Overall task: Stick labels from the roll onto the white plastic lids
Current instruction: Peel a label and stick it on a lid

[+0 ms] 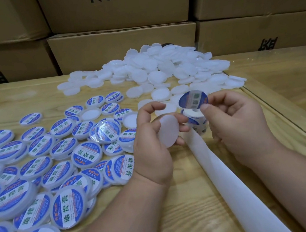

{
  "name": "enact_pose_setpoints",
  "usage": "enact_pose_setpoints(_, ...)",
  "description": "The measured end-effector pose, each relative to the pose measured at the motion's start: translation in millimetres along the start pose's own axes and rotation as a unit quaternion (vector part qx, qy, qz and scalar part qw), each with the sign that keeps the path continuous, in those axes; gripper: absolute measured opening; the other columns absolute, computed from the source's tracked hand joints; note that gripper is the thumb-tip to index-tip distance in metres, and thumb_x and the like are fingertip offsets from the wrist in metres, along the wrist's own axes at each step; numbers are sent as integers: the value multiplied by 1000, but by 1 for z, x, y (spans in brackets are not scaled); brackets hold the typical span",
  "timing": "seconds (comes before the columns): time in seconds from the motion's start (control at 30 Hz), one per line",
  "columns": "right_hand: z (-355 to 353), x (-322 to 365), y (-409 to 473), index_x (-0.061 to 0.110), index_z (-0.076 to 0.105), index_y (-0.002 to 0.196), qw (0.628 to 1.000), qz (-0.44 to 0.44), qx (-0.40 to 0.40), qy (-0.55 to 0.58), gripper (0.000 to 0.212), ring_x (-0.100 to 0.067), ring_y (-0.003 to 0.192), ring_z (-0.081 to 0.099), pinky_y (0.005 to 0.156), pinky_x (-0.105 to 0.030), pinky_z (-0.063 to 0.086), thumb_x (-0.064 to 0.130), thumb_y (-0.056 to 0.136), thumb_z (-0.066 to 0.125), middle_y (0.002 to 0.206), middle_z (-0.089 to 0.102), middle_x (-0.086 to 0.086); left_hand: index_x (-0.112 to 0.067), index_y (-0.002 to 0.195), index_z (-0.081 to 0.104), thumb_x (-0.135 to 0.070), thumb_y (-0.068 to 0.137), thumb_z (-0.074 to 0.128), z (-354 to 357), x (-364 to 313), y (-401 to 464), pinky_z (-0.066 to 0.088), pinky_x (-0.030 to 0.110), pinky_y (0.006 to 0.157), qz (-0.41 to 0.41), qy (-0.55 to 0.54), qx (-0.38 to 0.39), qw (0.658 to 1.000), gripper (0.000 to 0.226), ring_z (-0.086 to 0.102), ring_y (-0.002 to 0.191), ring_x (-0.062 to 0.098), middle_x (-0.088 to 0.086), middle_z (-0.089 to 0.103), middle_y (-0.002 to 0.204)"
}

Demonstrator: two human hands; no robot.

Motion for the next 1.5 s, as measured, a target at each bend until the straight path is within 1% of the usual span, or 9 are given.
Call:
enact_pose_setpoints(0.1,-1,-12,2,17,65,76,994,75,19,71,10,-14,38,33,38,-23,32,23,83,62,47,41,2,-15,102,54,-15,98,35,-3,4,4,47,30,56,-18,11,-14,1000,19,73,86,30,14,77,92)
enact_pose_setpoints(0.27,15,-29,-2,16,68,66,972,177,118,102,19,-13,37,26,38,-18,23,27,81,64,46,37,-1,-16,108,65,-20,110,34,-3,9,7,56,32,67,-31,16,-11,999,31,73,91,15,0,78,103)
enact_pose_setpoints(0.33,21,-31,-5,6,66,72,970,178,150,74,24,-12,37,24,38,-17,22,28,81,66,46,36,-1,-15,107,64,-22,109,35,-3,9,6,55,35,71,-40,4,-11,999,30,73,97,23,8,77,110)
enact_pose_setpoints(0.43,29,-27,-10,19,71,66,968,166,179,56,20,-9,36,26,37,-16,25,24,85,68,44,36,0,-11,106,62,-23,93,43,-1,9,7,54,37,72,-44,-17,6,999,27,72,95,26,14,76,111)
enact_pose_setpoints(0.7,32,-26,-10,13,73,72,969,171,173,55,27,-8,36,26,37,-16,27,15,97,62,44,34,0,-13,101,64,-17,70,45,5,9,7,54,28,60,-27,3,43,999,37,72,88,23,10,77,106)
enact_pose_setpoints(1.03,32,-28,-10,-3,68,85,968,176,171,47,21,-7,35,25,37,-16,25,13,98,61,43,34,0,-18,96,67,-12,80,47,4,8,5,55,26,61,-26,24,26,999,27,73,91,23,7,78,106)
enact_pose_setpoints(1.17,31,-28,-11,-2,69,87,968,177,168,53,21,-7,35,25,36,-17,25,13,98,61,43,33,0,-17,97,66,5,95,37,3,8,4,55,26,61,-27,34,29,999,37,73,90,21,6,78,106)
enact_pose_setpoints(1.33,33,-27,-10,9,74,78,969,171,167,54,26,-7,37,25,37,-16,25,13,99,60,44,32,2,-17,99,65,13,90,32,2,8,4,56,28,63,-22,47,13,999,46,74,92,18,4,78,104)
enact_pose_setpoints(1.5,31,-26,-11,7,78,96,972,148,177,46,20,-6,36,29,38,-15,28,9,100,58,43,37,1,-20,103,64,15,89,34,-5,6,5,57,24,60,2,72,-30,997,47,75,93,16,0,78,104)
Point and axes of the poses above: each hand's wrist, its own y-axis towards the middle knuckle, its own z-axis out of the palm, x = y × z, the point moved 8 cm from there along y, towards the middle knuckle
